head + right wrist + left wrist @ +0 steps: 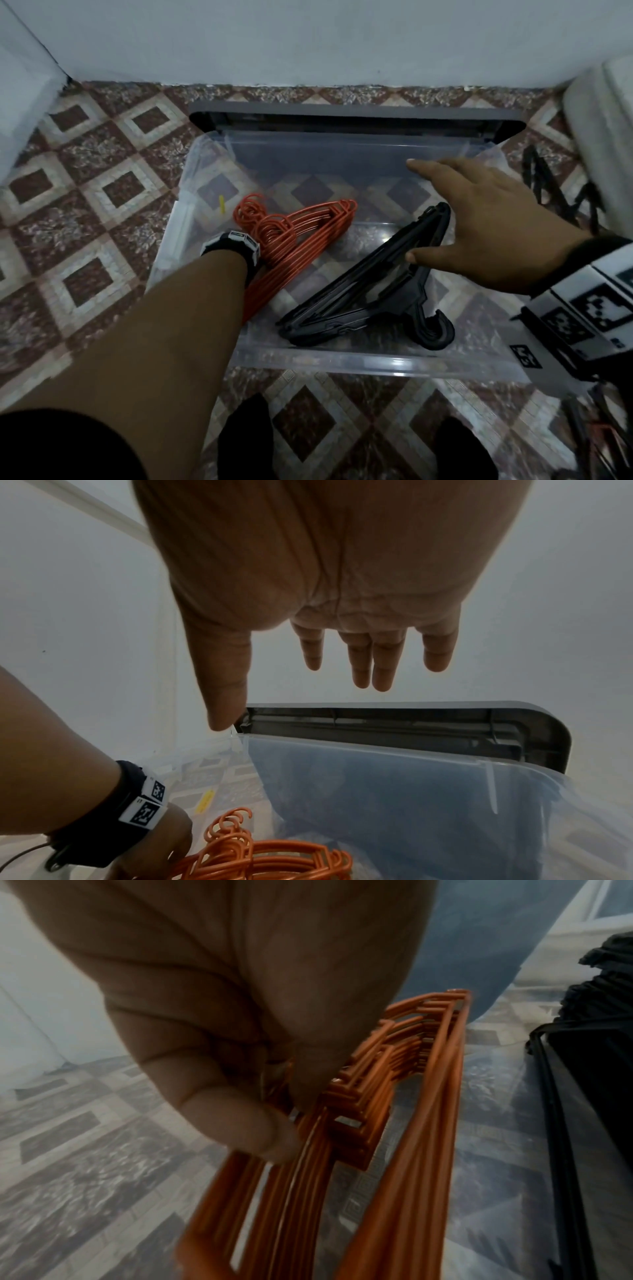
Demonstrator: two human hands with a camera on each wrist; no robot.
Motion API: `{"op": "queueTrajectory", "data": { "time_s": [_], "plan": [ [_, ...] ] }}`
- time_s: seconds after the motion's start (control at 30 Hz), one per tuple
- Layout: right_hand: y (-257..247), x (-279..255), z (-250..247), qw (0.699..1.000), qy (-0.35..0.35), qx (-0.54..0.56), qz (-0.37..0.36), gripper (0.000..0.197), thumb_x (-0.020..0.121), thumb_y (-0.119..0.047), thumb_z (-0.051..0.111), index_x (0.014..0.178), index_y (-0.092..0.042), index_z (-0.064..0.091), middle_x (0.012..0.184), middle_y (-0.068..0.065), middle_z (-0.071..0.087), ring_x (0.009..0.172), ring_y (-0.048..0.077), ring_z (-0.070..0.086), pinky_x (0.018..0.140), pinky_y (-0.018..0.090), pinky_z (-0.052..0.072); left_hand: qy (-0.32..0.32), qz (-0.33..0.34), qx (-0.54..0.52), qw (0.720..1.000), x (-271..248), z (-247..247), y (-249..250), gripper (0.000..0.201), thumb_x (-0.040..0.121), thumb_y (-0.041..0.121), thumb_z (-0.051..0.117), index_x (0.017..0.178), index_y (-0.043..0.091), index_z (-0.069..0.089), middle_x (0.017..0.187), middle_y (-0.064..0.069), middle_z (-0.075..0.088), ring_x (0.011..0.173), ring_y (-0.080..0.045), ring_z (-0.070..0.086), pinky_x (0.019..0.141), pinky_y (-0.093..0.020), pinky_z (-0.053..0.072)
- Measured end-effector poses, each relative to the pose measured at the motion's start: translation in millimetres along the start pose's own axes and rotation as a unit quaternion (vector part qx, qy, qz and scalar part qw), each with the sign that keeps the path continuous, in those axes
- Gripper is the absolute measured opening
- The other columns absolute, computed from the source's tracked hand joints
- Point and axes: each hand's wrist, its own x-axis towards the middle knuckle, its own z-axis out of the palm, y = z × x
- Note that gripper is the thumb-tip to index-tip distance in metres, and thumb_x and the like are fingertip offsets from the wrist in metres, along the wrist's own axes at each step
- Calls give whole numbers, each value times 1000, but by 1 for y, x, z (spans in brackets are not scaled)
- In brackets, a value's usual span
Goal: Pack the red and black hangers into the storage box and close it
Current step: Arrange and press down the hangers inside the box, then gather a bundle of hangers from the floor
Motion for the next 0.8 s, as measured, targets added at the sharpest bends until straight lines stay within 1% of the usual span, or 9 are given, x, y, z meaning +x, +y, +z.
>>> {"op": "queueTrajectory", "data": {
  "time_s": [0.13, 0.23, 0.27, 0.37, 0.47, 0.6, 0.67, 0.7, 0.8],
  "plan": [
    [2, -2, -2, 1000, 9, 4, 3, 108, 63, -73, 56, 155, -39, 9, 156, 1, 28, 142, 30, 29, 116, 53, 26, 4, -9, -19, 1000, 2, 0, -3, 60, 74, 31, 73, 131, 19, 58, 139, -8, 53, 126, -34, 52, 92, -42, 49],
    [7, -4, -9, 999, 31, -4, 15, 103, 69, -70, 61, 154, -38, 13, 154, 2, 31, 141, 29, 31, 117, 51, 24, -10, 22, -8, 1000, 5, -9, -10, 36, 88, 21, 69, 121, 8, 67, 128, -12, 64, 116, -26, 60, 81, -15, 49],
    [11, -5, -14, 999, 39, 2, 23, 101, 69, -70, 60, 154, -37, 15, 154, 2, 32, 141, 29, 32, 117, 51, 25, -11, 26, 0, 1000, 5, -14, -9, 36, 86, 20, 72, 121, 10, 67, 127, -11, 65, 114, -23, 62, 80, -11, 48],
    [27, -17, -39, 993, 99, 50, 35, 92, 75, -64, 62, 153, -34, 23, 154, 5, 35, 140, 29, 35, 114, 51, 31, 64, 69, 39, 995, -12, -37, -2, 47, 85, 20, 74, 129, 11, 61, 134, -11, 59, 112, -18, 61, 84, -11, 45],
    [49, -45, -69, 969, 222, 97, 44, 76, 85, -54, 66, 150, -31, 34, 148, 1, 43, 134, 22, 43, 112, 39, 36, 89, 93, 53, 990, -43, -67, 22, 28, 91, 37, 64, 98, 11, 73, 104, -12, 71, 83, -19, 64, 78, -23, 50],
    [91, -101, -100, 922, 355, 133, 83, 63, 88, -61, 57, 138, -23, 50, 135, -4, 54, 120, 7, 49, 94, 16, 35, 123, 100, 112, 981, -98, -111, 79, 44, 98, 46, 50, 65, 19, 62, 71, -2, 62, 74, -23, 58, 71, -24, 43],
    [120, -134, -107, 901, 389, 153, 113, 62, 90, -63, 52, 130, -16, 55, 123, -2, 56, 104, 3, 48, 81, 8, 32, 138, 131, 171, 967, -136, -134, 123, 49, 99, 52, 43, 84, 13, 69, 92, -9, 69, 88, -25, 62, 76, -25, 43],
    [136, -152, -109, 893, 400, 165, 122, 61, 91, -62, 51, 129, -14, 55, 120, -1, 57, 100, 3, 48, 81, 7, 34, 150, 151, 199, 957, -153, -145, 147, 53, 99, 53, 40, 96, 11, 71, 103, -10, 70, 96, -26, 63, 80, -26, 44],
    [183, -202, -102, 879, 425, 187, 109, 56, 96, -52, 48, 130, -8, 57, 130, 7, 59, 114, 12, 53, 96, 19, 36, 187, 228, 242, 924, -208, -161, 225, 55, 101, 52, 34, 100, 10, 70, 112, -12, 68, 99, -27, 60, 85, -28, 42]
  ]
}}
